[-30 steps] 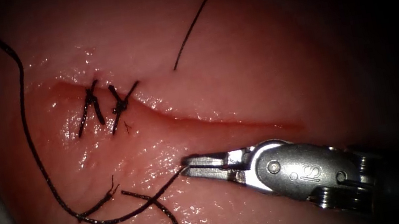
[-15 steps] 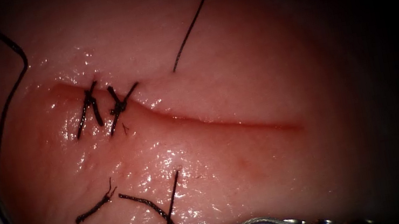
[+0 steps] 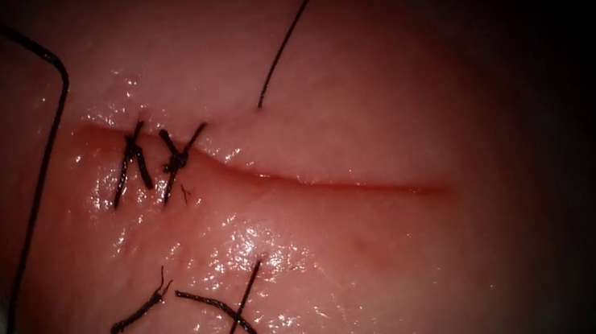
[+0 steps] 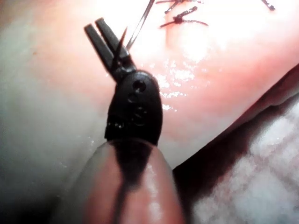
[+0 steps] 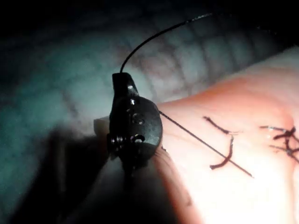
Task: Wound Closure
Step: Pull the string through the cut
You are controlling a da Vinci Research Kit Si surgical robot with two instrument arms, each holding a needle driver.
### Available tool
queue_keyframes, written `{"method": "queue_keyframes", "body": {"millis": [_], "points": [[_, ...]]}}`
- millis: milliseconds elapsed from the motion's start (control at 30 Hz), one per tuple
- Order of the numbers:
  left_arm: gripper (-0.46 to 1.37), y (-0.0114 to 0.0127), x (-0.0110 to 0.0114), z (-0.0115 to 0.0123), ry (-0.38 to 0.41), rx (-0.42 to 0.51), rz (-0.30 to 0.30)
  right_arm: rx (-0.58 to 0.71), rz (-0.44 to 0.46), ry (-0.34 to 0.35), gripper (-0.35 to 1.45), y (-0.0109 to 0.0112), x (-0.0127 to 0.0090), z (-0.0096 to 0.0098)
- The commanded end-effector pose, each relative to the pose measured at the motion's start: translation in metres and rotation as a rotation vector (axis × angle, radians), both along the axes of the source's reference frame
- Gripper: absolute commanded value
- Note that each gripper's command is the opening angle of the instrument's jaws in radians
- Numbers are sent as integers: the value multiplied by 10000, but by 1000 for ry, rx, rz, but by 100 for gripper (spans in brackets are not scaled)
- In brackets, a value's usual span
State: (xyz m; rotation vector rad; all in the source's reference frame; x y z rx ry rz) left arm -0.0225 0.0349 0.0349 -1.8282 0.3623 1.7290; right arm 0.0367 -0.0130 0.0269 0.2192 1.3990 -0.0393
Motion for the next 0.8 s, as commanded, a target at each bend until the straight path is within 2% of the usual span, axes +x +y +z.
{"method": "queue_keyframes", "body": {"millis": [33, 200, 400, 733, 767, 800], "points": [[-35, -1, -1, 0, -1, -1, 6, 4, -4, 6, -35, -2, 3, -1], [-35, -3, -5, 6, -4, 5, 4, 14, -23, 18, -35, -18, 23, -7], [-35, -9, -7, 12, -2, 10, 7, 23, -58, 10, -35, -36, 47, 1], [-35, -11, -6, 14, 0, 8, 8, 28, -52, 6, -35, -34, 60, 7], [-35, -11, -6, 14, 0, 8, 8, 29, -50, 5, -7, -32, 60, 7], [-35, -11, -6, 15, 0, 7, 8, 31, -49, 5, 55, -29, 60, 8]]}}
